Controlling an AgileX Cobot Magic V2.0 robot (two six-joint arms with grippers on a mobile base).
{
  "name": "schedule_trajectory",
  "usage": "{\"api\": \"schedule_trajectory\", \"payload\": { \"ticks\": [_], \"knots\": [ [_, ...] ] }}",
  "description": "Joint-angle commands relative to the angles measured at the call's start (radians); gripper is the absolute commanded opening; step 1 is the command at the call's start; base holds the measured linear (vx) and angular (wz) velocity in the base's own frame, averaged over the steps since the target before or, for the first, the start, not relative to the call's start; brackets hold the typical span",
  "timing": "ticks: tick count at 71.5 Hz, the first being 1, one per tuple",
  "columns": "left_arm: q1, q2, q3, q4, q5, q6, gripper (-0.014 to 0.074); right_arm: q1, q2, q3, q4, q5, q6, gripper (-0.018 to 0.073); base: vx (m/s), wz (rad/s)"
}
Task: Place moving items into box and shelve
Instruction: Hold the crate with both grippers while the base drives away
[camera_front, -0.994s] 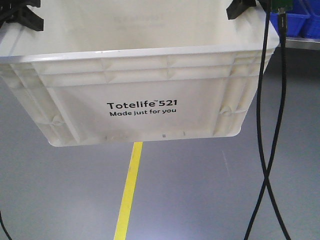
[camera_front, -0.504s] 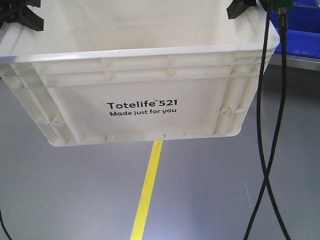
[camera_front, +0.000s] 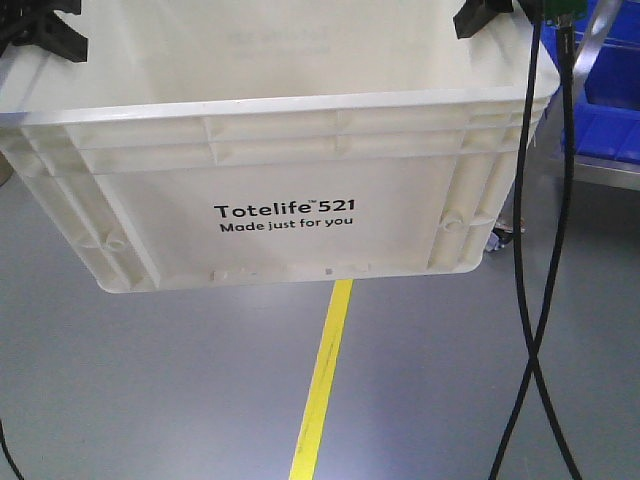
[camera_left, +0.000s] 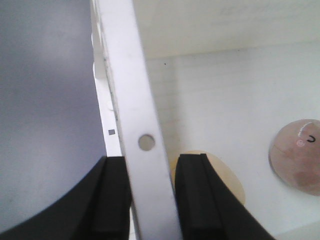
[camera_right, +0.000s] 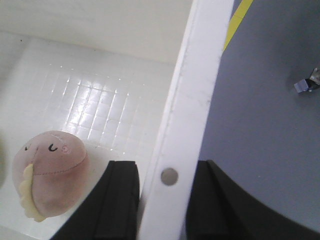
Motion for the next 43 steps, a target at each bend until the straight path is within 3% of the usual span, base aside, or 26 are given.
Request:
{"api": "schedule_trajectory", "payload": {
  "ticks": [1,43],
  "knots": [
    [-0.025,-0.051,-0.048,-0.213,-0.125,0.009,-0.0017,0.025,-0.069,-0.044,0.164,-0.075,-0.035,-0.0011,0.44,0.06],
    [-0.025,-0.051,-0.048,-0.212,-0.125,0.009,-0.0017,0.025,-0.069,-0.044,0.164,-0.075,-0.035,-0.0011,0.45,0.04]
  ]
}}
